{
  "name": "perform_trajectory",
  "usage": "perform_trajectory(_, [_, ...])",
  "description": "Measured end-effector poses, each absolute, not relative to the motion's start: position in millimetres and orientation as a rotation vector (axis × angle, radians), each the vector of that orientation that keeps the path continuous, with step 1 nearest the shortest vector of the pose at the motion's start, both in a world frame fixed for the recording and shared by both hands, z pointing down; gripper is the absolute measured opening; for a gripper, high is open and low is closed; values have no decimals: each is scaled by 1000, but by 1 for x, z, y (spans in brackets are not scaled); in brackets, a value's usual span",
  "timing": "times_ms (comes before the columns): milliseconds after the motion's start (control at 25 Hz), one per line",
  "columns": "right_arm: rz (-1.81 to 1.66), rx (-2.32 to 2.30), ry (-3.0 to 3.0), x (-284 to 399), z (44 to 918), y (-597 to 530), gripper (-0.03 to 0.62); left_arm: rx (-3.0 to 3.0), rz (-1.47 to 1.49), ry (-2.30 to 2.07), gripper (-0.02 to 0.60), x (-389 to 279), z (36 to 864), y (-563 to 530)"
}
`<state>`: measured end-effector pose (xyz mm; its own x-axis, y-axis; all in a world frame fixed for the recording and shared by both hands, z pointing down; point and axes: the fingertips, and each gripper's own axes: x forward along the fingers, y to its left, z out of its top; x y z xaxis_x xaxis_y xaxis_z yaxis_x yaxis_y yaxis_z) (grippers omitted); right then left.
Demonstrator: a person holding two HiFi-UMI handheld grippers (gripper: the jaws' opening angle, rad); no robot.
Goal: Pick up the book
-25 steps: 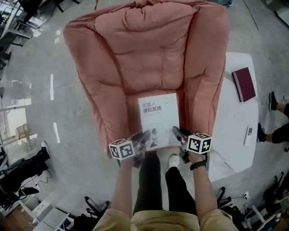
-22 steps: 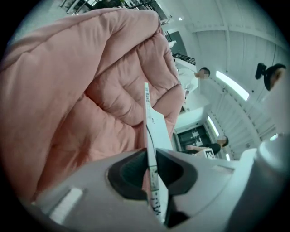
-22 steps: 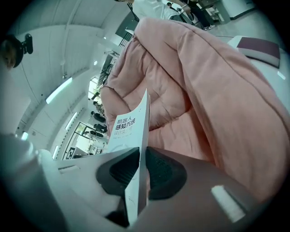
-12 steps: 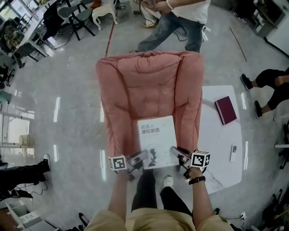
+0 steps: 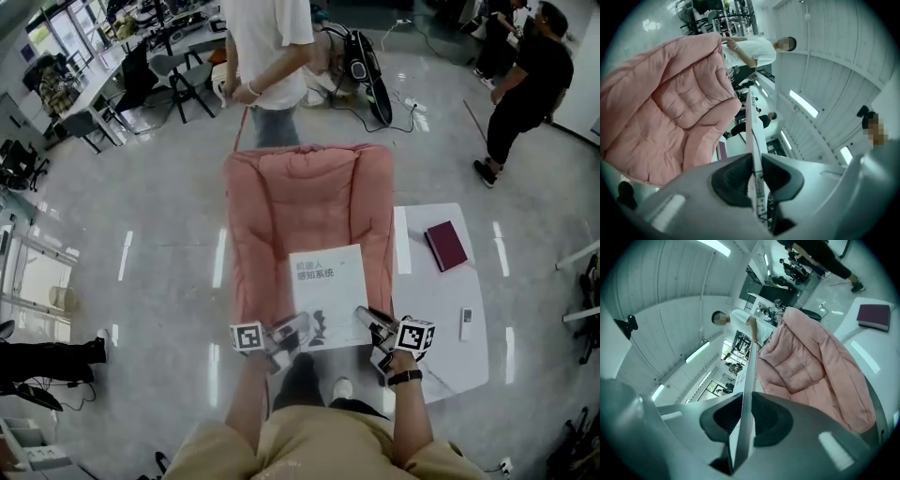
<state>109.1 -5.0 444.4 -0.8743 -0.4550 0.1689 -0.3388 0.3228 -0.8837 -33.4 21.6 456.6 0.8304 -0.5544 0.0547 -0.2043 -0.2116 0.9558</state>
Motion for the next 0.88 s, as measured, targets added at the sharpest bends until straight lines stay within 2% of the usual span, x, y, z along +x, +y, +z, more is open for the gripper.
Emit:
perform_trajectory(240, [-1346,-707,2571,124,380,42,54,1903,-440,-651,48,-16,399,73])
perform_trajectory(480, [-1122,-688,2621,172,351,102,54,2070,-447,-718,46,31,368,132])
perform_trajectory(880, [-897,-700,2678,181,310,128,55,2192,-459,-794,46,40,319,159])
